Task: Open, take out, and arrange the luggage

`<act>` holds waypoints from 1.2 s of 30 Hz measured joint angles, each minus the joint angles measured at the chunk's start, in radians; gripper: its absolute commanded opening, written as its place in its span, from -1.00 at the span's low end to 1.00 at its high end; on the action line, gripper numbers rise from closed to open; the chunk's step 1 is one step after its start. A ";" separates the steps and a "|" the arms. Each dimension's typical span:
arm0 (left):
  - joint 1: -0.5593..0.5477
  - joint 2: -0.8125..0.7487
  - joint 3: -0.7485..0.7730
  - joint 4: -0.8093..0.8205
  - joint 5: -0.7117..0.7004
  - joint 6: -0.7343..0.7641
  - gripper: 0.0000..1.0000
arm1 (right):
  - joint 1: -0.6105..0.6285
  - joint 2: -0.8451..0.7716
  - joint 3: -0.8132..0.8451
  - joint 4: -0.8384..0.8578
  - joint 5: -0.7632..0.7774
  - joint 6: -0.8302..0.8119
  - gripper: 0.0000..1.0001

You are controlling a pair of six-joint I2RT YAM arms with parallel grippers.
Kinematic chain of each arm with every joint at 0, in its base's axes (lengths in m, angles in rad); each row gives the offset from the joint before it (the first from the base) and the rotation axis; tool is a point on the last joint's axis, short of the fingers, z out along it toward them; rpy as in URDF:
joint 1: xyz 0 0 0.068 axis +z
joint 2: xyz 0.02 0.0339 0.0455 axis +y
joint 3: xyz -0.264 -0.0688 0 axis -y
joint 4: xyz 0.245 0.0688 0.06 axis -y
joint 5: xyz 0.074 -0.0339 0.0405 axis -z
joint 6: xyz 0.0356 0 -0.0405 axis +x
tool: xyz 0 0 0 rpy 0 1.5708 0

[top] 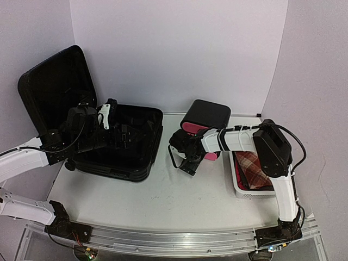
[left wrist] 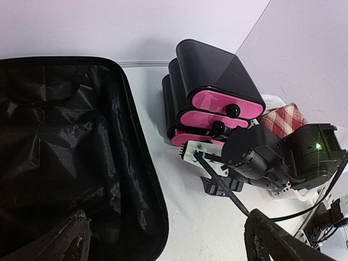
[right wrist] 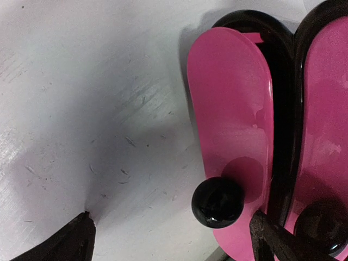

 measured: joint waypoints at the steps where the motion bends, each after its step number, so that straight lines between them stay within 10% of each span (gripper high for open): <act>1: 0.000 0.000 0.000 0.000 0.001 -0.002 0.98 | 0.001 0.001 0.000 0.002 0.009 -0.005 0.96; 10: 0.000 0.000 0.000 0.000 0.015 -0.003 0.98 | 0.000 0.005 -0.001 0.013 0.036 -0.038 0.96; 23: 0.000 0.002 0.000 0.000 0.014 -0.003 0.99 | 0.011 -0.042 -0.014 -0.107 -0.357 0.031 0.97; 36: 0.000 0.011 0.017 -0.005 0.019 -0.003 0.99 | 0.016 0.067 0.143 -0.113 -0.152 0.035 0.97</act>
